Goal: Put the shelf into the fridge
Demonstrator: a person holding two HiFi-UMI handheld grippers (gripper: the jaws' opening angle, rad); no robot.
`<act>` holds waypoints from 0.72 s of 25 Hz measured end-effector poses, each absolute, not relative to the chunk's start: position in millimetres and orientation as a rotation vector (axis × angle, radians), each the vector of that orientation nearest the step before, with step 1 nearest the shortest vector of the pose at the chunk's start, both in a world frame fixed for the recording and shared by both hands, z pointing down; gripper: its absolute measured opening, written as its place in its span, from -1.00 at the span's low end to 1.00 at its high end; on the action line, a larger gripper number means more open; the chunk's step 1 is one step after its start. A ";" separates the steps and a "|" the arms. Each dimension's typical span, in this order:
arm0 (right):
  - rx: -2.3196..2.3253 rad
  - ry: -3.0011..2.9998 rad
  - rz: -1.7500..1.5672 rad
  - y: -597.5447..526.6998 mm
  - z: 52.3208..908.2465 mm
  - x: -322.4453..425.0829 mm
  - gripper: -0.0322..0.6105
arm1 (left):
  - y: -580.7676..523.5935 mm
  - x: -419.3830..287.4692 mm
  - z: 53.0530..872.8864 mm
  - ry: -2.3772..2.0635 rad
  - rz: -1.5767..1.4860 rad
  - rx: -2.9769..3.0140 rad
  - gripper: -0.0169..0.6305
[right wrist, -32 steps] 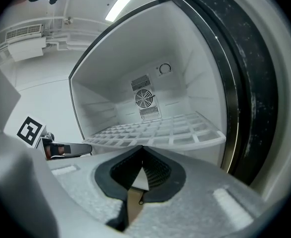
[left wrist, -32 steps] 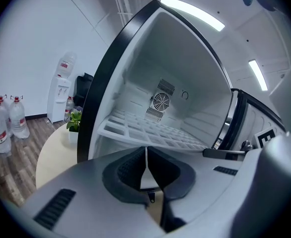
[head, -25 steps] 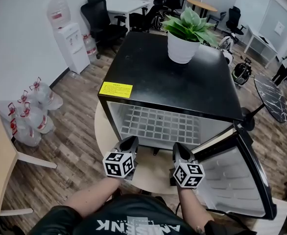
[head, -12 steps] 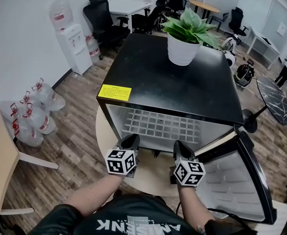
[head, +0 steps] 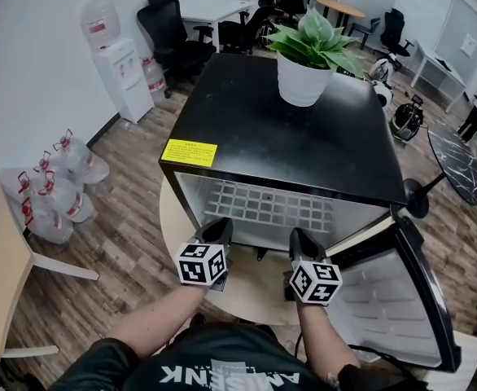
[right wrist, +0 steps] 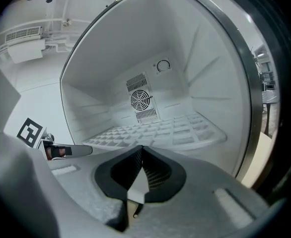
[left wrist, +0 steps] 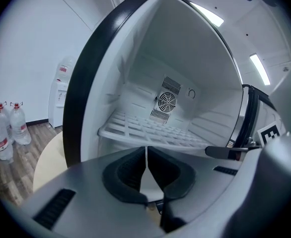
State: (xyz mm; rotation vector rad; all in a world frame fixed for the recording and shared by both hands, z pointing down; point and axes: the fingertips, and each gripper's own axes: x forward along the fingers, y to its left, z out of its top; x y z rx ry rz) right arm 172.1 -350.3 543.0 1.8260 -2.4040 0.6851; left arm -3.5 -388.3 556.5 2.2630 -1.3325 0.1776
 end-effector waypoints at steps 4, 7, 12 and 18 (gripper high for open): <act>1.826 -2.380 0.665 -347.9 542.5 171.8 -0.88 | -383.6 -8.7 554.2 -1.317 0.196 2.286 -0.90; 1.830 -2.381 0.658 -341.2 537.6 169.7 -0.88 | -373.8 -13.1 552.9 -1.289 0.215 2.313 -0.90; 1.857 -2.376 0.654 -321.7 526.8 165.4 -0.88 | -351.9 -21.6 545.5 -1.252 0.248 2.395 -0.91; 1.915 -2.371 0.643 -290.9 502.2 154.7 -0.88 | -330.4 -35.1 513.5 -1.197 0.222 2.532 -0.93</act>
